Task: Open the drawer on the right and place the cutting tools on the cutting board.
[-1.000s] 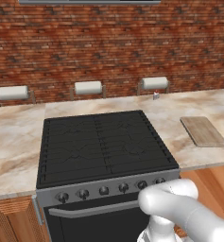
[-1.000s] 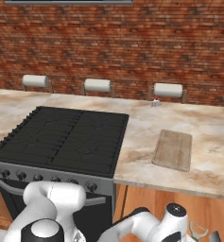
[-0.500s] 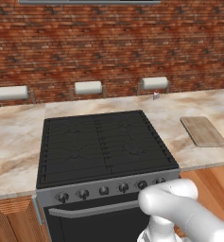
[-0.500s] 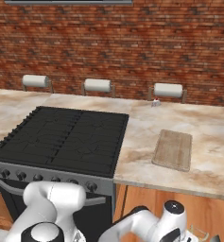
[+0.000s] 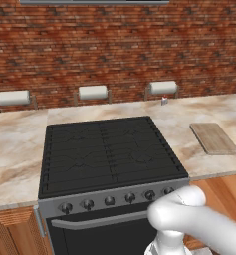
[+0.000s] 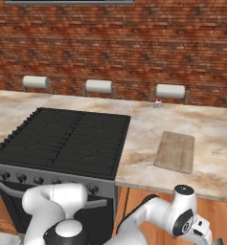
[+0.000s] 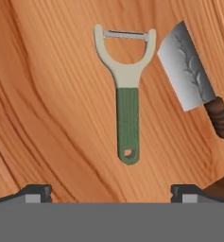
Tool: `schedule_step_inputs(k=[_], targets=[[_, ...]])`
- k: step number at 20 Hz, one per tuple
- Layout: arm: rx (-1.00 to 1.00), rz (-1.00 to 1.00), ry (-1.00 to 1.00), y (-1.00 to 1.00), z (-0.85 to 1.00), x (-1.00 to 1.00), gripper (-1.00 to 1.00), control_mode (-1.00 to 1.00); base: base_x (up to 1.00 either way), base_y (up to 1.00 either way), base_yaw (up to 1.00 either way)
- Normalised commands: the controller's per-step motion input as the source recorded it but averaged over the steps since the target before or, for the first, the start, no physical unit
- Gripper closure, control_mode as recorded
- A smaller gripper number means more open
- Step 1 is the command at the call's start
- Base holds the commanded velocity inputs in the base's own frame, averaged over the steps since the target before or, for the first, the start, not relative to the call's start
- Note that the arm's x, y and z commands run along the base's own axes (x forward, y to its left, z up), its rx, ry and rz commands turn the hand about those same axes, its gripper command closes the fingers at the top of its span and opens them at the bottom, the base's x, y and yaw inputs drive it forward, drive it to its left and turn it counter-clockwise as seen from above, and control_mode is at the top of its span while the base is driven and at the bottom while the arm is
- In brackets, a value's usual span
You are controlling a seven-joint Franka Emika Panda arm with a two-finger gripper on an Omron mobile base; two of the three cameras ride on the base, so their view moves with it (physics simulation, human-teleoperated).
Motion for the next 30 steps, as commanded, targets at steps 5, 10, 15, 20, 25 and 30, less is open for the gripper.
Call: schedule_step_inputs(k=[5, 10, 15, 20, 25, 30], targets=[[0.0, 0.0, 0.12, -0.82, 0.04, 0.14, -1.0, -1.0, 0.0, 0.0, 0.0], [0.0, 0.0, 0.11, -0.71, -0.01, -0.02, -1.0, -1.0, 0.0, 0.0, 0.0], [0.02, 0.0, 0.1, -0.6, -0.25, -0.15, -1.0, -1.0, 0.0, 0.0, 0.0], [0.09, 0.04, 0.06, -0.5, -0.38, -0.23, -1.0, -1.0, 0.0, 0.0, 0.0], [0.14, 0.09, 0.0, -0.35, -0.38, -0.06, -1.0, -1.0, 0.0, 0.0, 0.0], [0.13, 0.1, 0.0, -0.33, -0.18, 0.0, -1.0, -1.0, 0.0, 0.0, 0.0]])
